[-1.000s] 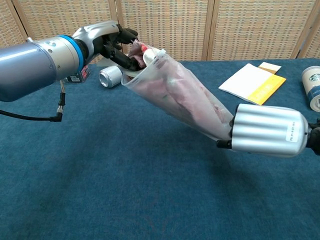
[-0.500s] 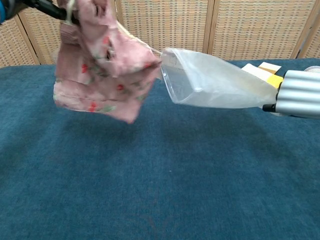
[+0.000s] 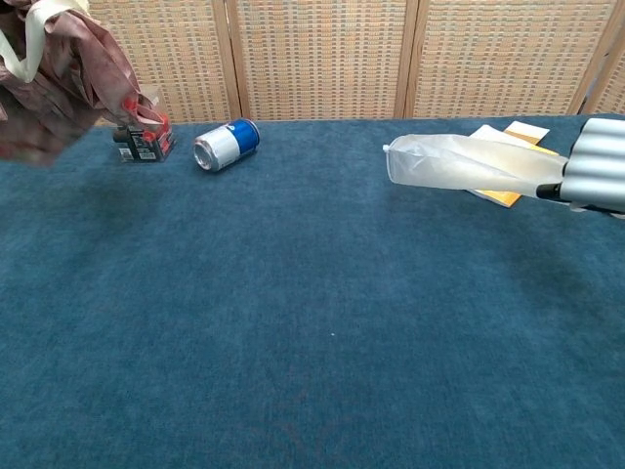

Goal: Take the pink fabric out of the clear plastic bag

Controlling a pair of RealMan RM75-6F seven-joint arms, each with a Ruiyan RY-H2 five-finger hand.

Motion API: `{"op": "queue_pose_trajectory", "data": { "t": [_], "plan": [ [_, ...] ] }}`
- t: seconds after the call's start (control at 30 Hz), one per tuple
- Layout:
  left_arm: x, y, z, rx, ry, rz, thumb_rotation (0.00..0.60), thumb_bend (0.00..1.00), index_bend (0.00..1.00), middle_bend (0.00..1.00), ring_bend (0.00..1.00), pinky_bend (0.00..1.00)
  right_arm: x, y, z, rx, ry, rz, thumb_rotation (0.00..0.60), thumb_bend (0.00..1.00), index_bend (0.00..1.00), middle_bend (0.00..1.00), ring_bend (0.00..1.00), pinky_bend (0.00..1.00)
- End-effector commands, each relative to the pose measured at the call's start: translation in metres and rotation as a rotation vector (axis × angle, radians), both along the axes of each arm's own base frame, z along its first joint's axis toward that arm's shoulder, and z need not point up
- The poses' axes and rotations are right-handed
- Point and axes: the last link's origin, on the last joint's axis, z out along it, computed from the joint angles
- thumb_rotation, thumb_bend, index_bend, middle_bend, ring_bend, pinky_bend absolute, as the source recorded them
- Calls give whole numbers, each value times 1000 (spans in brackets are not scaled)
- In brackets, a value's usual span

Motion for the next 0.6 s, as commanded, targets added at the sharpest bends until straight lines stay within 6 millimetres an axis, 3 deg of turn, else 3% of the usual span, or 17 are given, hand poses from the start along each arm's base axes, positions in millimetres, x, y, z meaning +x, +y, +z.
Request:
{"op": "queue_pose_trajectory", "data": {
  "t": [0.03,0.1,0.13,0.2,0.23,0.27,0.33,0.37,0.43,0.5,0.6],
  "plan": [
    [-12,-4,-2,-17,28,10,600,442,767,0,0,0,6,2,-4,12,-13,23,600,952,856,916,907,1000],
    [-17,-6,-2,-15,62,4,600,442,756,0,0,0,7,2,-5,11,-20,23,600,950,839,892,907,1000],
    [-19,-7,-2,-10,81,1,600,443,670,0,0,0,7,2,-4,5,-21,20,600,891,782,848,903,1000],
    [-24,-10,-1,0,151,0,600,412,325,0,0,0,5,2,-3,-34,-27,1,600,603,547,686,827,912],
    [-26,-11,-1,5,179,-2,600,364,123,0,0,0,2,2,-3,-59,-34,-20,600,351,367,538,705,778],
    [-27,-13,-1,11,198,-4,600,309,15,0,0,0,0,2,-2,-80,-44,-42,600,159,214,381,541,602],
    [-29,-16,1,22,219,-7,600,254,0,0,0,0,-1,5,-2,-98,-72,-74,600,14,68,168,285,355],
    [-30,-18,2,31,229,-11,600,244,0,0,0,0,0,7,-1,-103,-93,-87,600,0,27,84,180,247],
    [-31,-25,6,52,254,-21,600,231,0,0,0,0,0,12,3,-111,-140,-115,600,0,2,13,68,121],
    [-32,-32,10,63,278,-28,600,212,0,0,0,0,2,17,9,-116,-177,-131,600,0,0,0,10,48],
    [-34,-43,16,86,309,-40,600,193,0,0,0,0,2,25,19,-117,-238,-153,600,0,0,0,0,12]
  ]
}}
